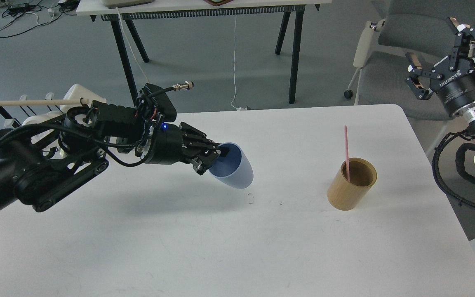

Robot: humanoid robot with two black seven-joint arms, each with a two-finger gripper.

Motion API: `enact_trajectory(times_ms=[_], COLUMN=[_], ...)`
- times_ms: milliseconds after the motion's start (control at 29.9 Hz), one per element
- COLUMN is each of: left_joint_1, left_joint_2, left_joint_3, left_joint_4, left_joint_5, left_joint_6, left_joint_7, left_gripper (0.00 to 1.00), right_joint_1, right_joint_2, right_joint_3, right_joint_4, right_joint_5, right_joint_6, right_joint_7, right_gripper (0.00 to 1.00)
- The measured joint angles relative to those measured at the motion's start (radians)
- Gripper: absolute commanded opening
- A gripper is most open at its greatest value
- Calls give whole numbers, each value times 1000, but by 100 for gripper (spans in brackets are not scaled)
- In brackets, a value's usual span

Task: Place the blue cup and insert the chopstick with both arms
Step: 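Carry the blue cup with the left gripper toward the table center, then set the blue cup upright and open the left gripper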

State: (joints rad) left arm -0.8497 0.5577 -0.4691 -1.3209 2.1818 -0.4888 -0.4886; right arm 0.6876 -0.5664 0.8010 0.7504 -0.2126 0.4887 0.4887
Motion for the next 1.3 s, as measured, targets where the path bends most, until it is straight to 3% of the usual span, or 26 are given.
enact_trajectory(times_ms=[334, 635, 936, 1303], left_joint_1=[-117, -125, -150, -156], left_joint_2=[19, -102, -146, -192], left_joint_3=[185, 206, 260, 272], left_joint_4=[11, 109, 188, 211], left_joint_5=[0, 0, 0, 0], left_joint_6=[0, 0, 0, 0], left_joint_7=[0, 0, 0, 0], left_gripper=[0, 0, 0, 8], right_joint_1=[-1, -1, 0, 1], right_joint_2=[4, 6, 5, 3], right_joint_3=[-2, -1, 0, 0], right_joint_4=[2, 7, 8, 9], right_joint_5=[-1, -1, 0, 0], right_joint_6=[0, 0, 0, 0], right_joint_7=[0, 0, 0, 0], right_gripper=[99, 99, 99, 99])
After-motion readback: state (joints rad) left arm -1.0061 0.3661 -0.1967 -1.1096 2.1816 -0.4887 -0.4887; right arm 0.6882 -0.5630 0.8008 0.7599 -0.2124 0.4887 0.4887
